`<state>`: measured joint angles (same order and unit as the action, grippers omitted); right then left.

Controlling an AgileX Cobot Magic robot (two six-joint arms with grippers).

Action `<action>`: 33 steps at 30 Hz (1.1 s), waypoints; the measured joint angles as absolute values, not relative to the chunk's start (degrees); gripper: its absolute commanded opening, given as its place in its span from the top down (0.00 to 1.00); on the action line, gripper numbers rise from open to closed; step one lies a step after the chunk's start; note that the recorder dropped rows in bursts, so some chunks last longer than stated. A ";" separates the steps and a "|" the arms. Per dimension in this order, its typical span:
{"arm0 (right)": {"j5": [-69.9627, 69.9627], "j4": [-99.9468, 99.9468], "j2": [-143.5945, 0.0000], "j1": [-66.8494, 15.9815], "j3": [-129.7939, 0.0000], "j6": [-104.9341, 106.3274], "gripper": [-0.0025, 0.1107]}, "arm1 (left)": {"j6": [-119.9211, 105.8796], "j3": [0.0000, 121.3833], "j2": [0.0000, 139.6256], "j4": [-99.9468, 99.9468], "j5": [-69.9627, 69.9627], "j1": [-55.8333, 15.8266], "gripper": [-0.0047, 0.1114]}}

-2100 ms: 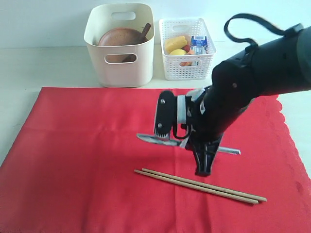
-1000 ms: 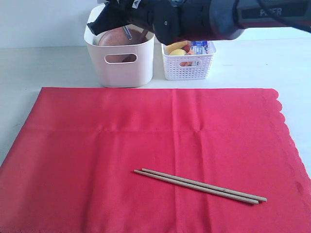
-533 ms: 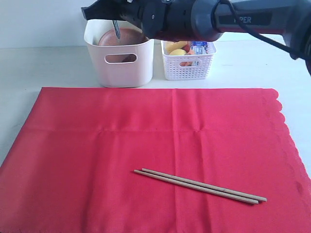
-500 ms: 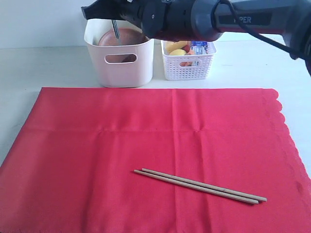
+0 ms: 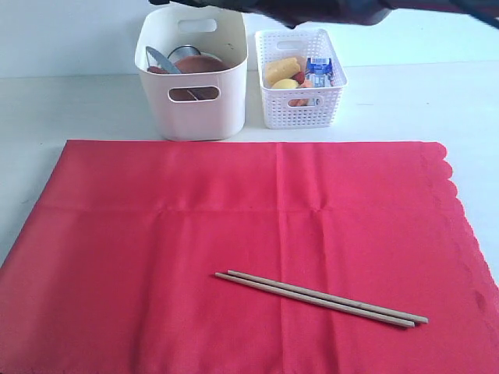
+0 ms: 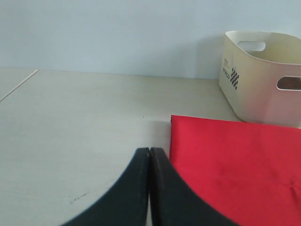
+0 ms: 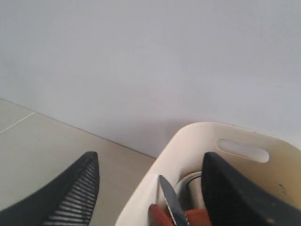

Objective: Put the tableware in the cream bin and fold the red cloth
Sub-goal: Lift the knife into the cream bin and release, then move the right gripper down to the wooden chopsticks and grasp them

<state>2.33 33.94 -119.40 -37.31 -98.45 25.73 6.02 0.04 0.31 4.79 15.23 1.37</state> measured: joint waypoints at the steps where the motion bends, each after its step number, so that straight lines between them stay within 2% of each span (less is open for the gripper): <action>1: 0.88 33.94 -118.73 -37.31 -98.45 25.73 0.46 | 6.02 0.04 0.31 4.79 15.23 1.37 0.94; 5: -6.50 31.67 -116.08 -37.31 -98.48 25.73 0.53 | 6.02 0.04 0.31 4.79 15.23 1.37 0.94; 12: -21.15 24.10 -112.84 -37.31 -98.48 25.73 0.76 | 6.02 0.04 0.31 4.79 15.23 1.37 0.94; 20: -35.13 16.51 -109.50 -37.31 -98.04 23.78 0.97 | 6.02 0.04 0.31 4.79 15.23 1.37 0.94; 33: -38.47 4.59 -98.54 -37.31 -82.79 15.52 0.98 | 6.02 0.04 0.31 4.79 15.23 1.37 0.94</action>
